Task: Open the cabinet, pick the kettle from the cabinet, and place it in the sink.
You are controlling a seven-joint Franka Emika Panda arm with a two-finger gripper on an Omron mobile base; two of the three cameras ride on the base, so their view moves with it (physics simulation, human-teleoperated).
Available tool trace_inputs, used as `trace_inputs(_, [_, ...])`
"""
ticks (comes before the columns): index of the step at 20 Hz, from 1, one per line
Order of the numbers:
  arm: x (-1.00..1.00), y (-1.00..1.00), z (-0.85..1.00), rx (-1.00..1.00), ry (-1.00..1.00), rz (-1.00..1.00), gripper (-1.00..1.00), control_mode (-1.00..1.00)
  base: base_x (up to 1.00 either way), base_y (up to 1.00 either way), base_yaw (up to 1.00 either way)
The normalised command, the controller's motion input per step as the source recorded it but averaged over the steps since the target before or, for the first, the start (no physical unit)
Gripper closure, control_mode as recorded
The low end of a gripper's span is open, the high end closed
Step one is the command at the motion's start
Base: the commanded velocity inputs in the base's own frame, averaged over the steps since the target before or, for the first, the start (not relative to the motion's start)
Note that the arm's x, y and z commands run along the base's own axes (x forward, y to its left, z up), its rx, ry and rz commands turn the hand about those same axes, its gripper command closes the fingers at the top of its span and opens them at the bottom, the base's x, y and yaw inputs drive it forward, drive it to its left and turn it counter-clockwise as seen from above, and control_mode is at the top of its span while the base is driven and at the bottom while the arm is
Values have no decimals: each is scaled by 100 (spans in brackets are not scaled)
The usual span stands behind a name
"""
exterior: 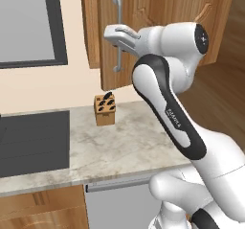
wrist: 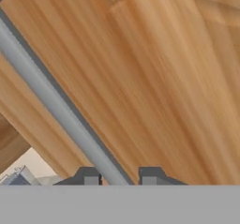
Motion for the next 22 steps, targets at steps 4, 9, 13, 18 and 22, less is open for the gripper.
trace_inputs(4, [-43, -13, 0, 7, -2, 0, 100, -100, 0, 0, 0])
trace_inputs(9, [-42, -15, 0, 7, 0, 0, 100, -100, 0, 0, 0])
trace_inputs(13, [-41, -16, 0, 6, 0, 1, 100, -100, 0, 0, 0])
trace_inputs(18, [-39, -16, 0, 4, 0, 3, 100, -100, 0, 0, 0])
trace_inputs(22, [-41, -19, 0, 2, 0, 4, 100, -100, 0, 0, 0])
